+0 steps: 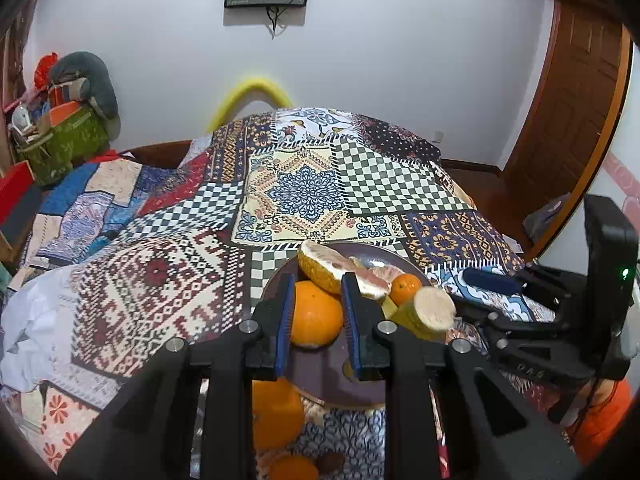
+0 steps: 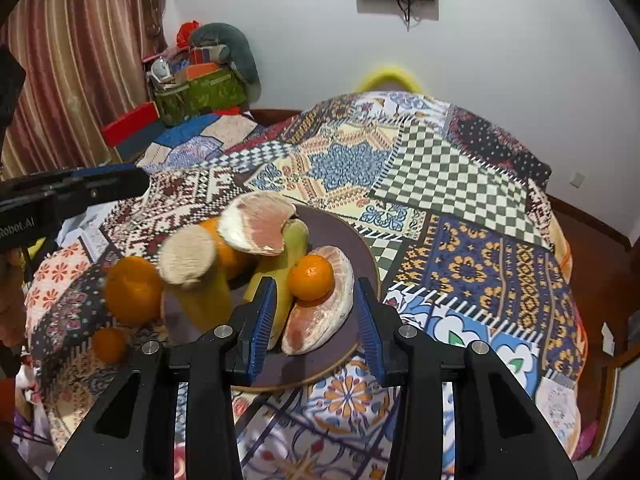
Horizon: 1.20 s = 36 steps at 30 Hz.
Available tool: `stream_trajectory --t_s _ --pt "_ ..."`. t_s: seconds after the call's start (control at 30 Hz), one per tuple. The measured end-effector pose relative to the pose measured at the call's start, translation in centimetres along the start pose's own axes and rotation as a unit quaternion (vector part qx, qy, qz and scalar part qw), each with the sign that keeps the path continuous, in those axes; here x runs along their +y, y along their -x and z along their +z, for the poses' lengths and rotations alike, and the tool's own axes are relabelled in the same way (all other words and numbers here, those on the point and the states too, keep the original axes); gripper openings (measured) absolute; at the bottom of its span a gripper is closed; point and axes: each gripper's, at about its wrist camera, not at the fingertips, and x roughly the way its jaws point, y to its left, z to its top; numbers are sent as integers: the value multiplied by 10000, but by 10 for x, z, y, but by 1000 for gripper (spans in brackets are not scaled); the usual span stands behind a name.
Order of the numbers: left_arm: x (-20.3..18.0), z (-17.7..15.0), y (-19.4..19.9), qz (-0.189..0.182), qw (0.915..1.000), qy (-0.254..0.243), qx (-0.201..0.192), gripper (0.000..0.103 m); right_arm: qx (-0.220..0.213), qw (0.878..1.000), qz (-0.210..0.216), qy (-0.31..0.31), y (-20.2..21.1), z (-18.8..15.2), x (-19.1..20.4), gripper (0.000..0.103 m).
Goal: Organize fruits
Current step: 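Lower the pomelo segment onto the plate with the left tool while the right tool places a mandarin, then grasp the large orange with the right tool while the left tool approaches a small mandarin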
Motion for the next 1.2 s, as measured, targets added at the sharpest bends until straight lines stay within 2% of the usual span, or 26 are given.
stream_trajectory --t_s 0.23,0.3,0.5,0.77,0.87,1.2 --pt "1 -16 37 128 9998 -28 -147 41 -196 9998 -50 7 31 -2 13 40" --pt "1 -22 46 202 9996 -49 -172 48 -229 9997 -53 15 38 -4 19 41" --pt "13 -47 66 324 9994 99 -99 57 -251 9997 58 -19 50 -12 38 45" --pt "44 -87 79 510 9982 307 116 58 -104 9991 326 243 43 -17 86 47" --pt "61 -99 84 488 9976 448 181 58 -13 9987 374 357 30 -17 106 54" --pt "97 -125 75 434 9963 678 310 58 581 9960 383 552 -31 -10 141 55"
